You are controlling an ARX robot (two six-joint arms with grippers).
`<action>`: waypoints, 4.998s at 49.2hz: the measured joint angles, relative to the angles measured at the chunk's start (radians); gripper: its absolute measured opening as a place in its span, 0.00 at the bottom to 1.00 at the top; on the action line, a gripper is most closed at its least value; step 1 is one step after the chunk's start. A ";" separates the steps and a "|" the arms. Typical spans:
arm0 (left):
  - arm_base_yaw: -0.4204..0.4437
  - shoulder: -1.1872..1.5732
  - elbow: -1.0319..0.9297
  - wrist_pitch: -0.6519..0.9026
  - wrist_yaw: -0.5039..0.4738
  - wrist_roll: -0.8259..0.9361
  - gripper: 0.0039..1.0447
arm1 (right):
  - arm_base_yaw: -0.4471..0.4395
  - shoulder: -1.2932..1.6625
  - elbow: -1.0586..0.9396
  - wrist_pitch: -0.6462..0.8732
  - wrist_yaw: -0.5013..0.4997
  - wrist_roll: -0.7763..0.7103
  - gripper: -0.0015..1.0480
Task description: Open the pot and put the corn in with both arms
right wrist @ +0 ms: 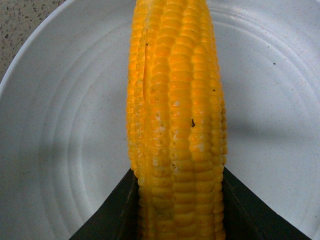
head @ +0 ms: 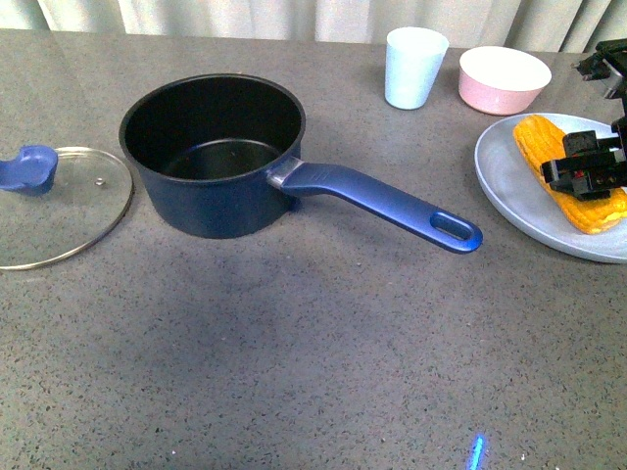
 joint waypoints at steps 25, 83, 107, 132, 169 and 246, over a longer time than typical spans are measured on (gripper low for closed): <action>0.000 0.000 0.000 0.000 0.000 0.000 0.92 | 0.138 -0.219 0.097 -0.077 -0.117 0.016 0.18; 0.000 0.000 0.000 0.000 0.000 0.000 0.92 | 0.603 0.232 0.588 -0.213 -0.123 0.129 0.85; 0.000 0.000 0.000 0.000 0.000 0.000 0.92 | 0.537 0.000 0.370 -0.019 -0.050 0.237 0.91; 0.000 0.000 0.000 0.000 0.000 0.000 0.92 | 0.410 -0.652 -0.373 0.563 0.426 0.225 0.62; 0.000 0.000 0.000 0.000 0.000 0.000 0.92 | 0.104 -1.201 -0.971 0.587 0.139 0.200 0.02; 0.000 0.000 0.000 0.000 0.000 0.000 0.92 | -0.012 -2.020 -1.069 -0.106 0.030 0.200 0.02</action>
